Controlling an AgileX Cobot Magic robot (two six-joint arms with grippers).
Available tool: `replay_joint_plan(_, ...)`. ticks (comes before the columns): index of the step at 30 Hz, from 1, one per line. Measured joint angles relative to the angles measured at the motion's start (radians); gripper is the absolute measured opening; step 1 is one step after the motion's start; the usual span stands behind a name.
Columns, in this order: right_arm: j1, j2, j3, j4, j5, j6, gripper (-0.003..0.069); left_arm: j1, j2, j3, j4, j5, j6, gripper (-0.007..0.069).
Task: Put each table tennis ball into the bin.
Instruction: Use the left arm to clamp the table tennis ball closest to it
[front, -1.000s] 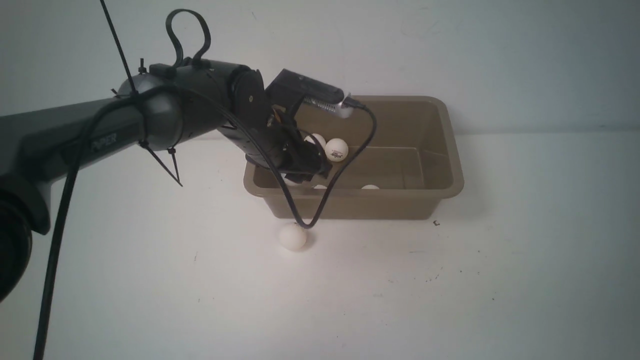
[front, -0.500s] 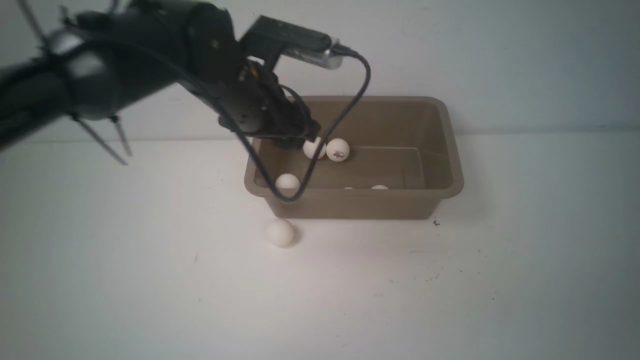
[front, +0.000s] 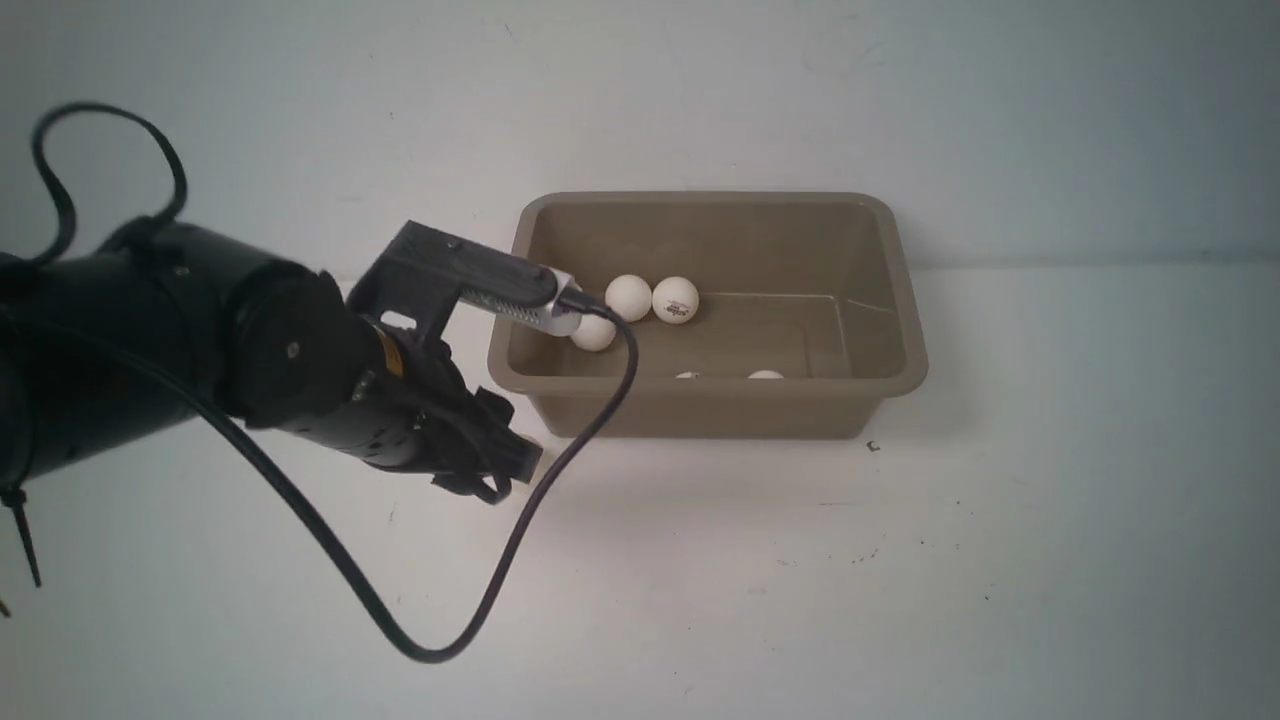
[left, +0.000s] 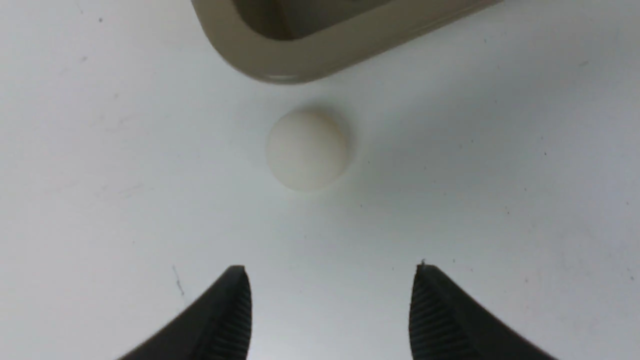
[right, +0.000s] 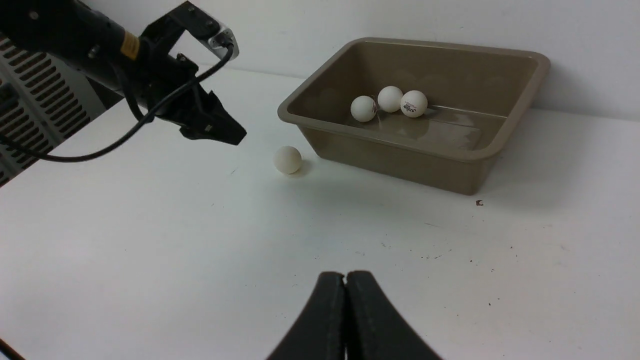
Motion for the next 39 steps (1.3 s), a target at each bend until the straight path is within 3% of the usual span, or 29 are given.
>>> replay_joint_plan(6,0.000,0.000,0.000,0.039,0.000,-0.001,-0.0012,0.004,0.108,0.000,0.065,-0.090,0.000,0.0505)
replay_joint_plan(10,0.000,0.000,0.000,0.080,0.000,-0.004,-0.0012,0.048,0.197,-0.001,0.091,-0.120,-0.020,0.0534)
replay_joint_plan(18,0.000,0.000,0.000,0.110,0.007,-0.004,-0.0012,0.158,0.268,-0.041,0.092,-0.173,-0.021,0.0535)
replay_joint_plan(28,0.000,0.000,0.000,0.112,0.009,-0.004,-0.0012,0.166,0.322,-0.129,0.091,-0.181,-0.011,0.0535)
replay_joint_plan(39,0.000,0.000,0.000,0.121,0.012,-0.004,-0.0011,0.178,0.443,-0.258,0.033,-0.072,-0.011,0.0531)
